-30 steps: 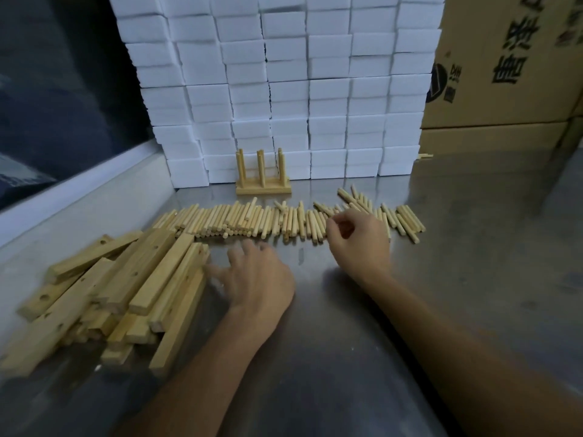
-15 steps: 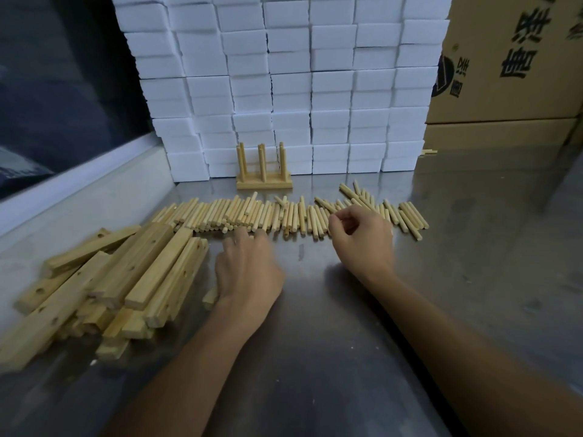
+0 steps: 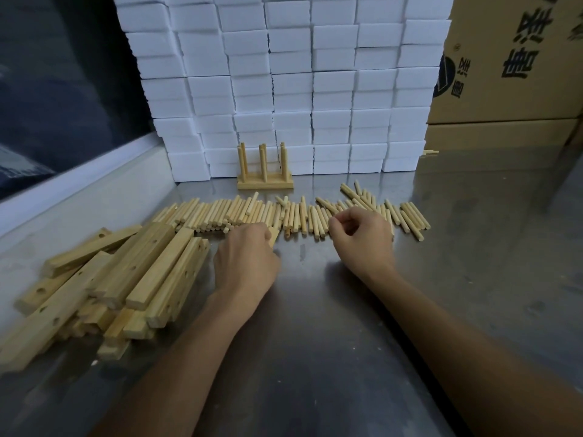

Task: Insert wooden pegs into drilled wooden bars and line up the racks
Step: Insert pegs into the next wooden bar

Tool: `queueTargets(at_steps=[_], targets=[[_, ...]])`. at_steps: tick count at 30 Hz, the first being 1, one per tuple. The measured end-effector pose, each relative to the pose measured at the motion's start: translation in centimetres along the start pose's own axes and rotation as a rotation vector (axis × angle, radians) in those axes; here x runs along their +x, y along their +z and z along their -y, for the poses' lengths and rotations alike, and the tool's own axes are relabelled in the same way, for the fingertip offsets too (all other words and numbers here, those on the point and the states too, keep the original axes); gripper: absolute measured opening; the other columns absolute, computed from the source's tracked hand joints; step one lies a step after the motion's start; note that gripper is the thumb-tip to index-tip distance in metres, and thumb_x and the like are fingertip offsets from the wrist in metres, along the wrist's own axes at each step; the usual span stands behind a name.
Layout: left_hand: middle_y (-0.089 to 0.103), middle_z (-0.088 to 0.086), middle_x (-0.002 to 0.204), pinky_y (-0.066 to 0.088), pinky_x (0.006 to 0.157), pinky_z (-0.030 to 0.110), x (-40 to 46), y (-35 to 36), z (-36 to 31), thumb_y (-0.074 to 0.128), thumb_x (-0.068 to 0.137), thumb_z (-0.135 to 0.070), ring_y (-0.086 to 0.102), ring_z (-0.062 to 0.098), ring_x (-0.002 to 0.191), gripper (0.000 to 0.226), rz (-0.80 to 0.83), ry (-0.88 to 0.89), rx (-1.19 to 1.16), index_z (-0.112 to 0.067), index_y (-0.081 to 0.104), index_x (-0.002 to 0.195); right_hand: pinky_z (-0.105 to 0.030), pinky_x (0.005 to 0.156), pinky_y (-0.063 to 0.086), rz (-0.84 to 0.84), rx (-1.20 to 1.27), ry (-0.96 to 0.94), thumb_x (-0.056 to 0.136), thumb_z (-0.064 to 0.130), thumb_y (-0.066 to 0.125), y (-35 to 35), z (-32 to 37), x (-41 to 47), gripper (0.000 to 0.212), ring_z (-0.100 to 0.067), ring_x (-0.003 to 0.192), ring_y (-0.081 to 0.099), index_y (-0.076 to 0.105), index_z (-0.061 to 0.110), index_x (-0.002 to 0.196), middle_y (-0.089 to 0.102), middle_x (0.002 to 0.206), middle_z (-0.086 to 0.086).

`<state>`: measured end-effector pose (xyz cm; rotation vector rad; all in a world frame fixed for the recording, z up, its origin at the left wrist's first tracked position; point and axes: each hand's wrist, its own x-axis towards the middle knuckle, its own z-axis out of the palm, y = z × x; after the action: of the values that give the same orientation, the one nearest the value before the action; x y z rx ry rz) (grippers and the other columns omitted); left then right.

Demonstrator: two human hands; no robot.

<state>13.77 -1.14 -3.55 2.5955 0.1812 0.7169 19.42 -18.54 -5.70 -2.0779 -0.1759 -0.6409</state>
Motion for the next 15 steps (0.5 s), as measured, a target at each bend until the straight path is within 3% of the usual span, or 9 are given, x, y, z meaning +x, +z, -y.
queueTargets(at_steps=[2,5,8,10,15], targets=[[0.069,0.0,0.101,0.043,0.058,0.021,0.0,0.4,0.2,0.072,0.086,-0.022,0.057,0.011,0.076,0.013,-0.01,0.0,-0.058,-0.022,0.069,0.098,-0.022,0.063,0.053,0.005,0.006,0.006,0.092,0.019,0.064,0.0,0.0,0.0,0.011,-0.007,0.068,0.062,0.07,0.02,0.083,0.066,0.07,0.01],[0.065,-0.003,0.109,0.041,0.068,0.018,0.3,0.9,0.7,0.08,0.078,-0.013,0.054,0.008,0.09,0.041,0.011,-0.067,-0.153,-0.018,0.067,0.116,-0.02,0.063,0.052,0.006,0.014,0.021,0.092,0.019,0.064,0.0,-0.1,0.1,0.012,-0.006,0.069,0.063,0.069,0.022,0.083,0.066,0.072,0.01],[0.061,-0.015,0.085,0.055,0.061,0.023,0.6,0.8,0.7,0.078,0.077,-0.009,0.06,0.003,0.071,0.033,0.024,-0.192,-0.363,-0.017,0.069,0.108,-0.022,0.065,0.053,-0.007,0.024,0.037,0.093,0.019,0.063,0.0,-0.1,0.1,0.011,-0.006,0.07,0.063,0.069,0.023,0.085,0.066,0.073,0.011],[0.061,-0.015,0.078,0.056,0.049,0.024,0.9,1.0,0.7,0.074,0.082,-0.007,0.066,0.01,0.055,0.027,0.027,-0.281,-0.544,-0.014,0.069,0.107,-0.022,0.065,0.054,-0.013,0.024,0.043,0.093,0.019,0.063,0.0,-0.1,0.1,0.01,-0.006,0.07,0.063,0.07,0.022,0.086,0.066,0.074,0.01],[0.069,-0.003,0.103,0.05,0.04,0.025,0.8,1.2,0.8,0.061,0.097,-0.02,0.061,0.018,0.04,0.038,0.124,-0.316,-0.778,-0.014,0.055,0.134,-0.023,0.065,0.053,0.001,-0.015,0.031,0.093,0.018,0.062,-0.1,0.0,0.1,0.01,-0.006,0.07,0.063,0.07,0.019,0.088,0.066,0.075,0.009]])
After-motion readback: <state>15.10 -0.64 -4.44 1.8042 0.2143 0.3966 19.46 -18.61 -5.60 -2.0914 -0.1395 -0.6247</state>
